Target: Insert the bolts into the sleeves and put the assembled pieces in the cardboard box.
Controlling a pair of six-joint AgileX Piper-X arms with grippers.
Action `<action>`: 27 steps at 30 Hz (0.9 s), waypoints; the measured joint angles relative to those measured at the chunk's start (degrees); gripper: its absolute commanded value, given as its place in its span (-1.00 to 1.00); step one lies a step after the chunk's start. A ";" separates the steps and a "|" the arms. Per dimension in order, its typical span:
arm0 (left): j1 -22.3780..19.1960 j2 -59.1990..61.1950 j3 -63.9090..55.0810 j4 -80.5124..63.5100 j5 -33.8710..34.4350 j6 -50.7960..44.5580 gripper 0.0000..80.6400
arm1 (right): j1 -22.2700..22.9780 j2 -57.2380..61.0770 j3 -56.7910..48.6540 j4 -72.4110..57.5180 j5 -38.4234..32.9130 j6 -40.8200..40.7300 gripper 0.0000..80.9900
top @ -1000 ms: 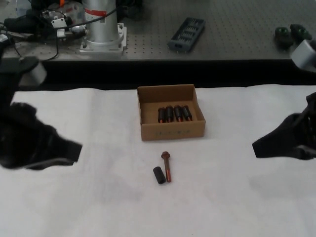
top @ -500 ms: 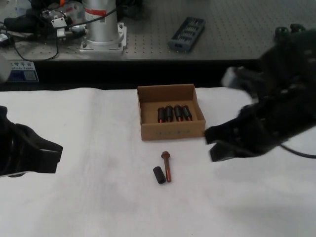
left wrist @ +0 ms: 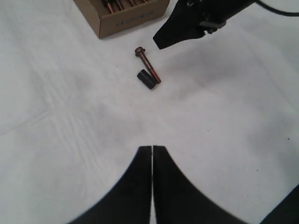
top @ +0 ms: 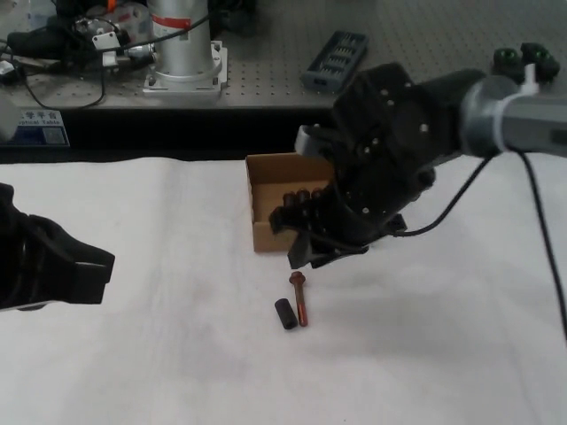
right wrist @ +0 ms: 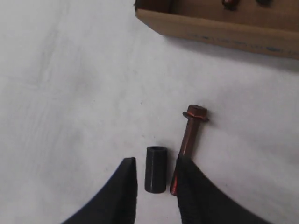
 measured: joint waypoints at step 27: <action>0.00 0.00 0.00 -1.96 0.00 0.00 -0.98 | 0.80 5.40 -0.40 -4.02 5.33 -1.26 -0.43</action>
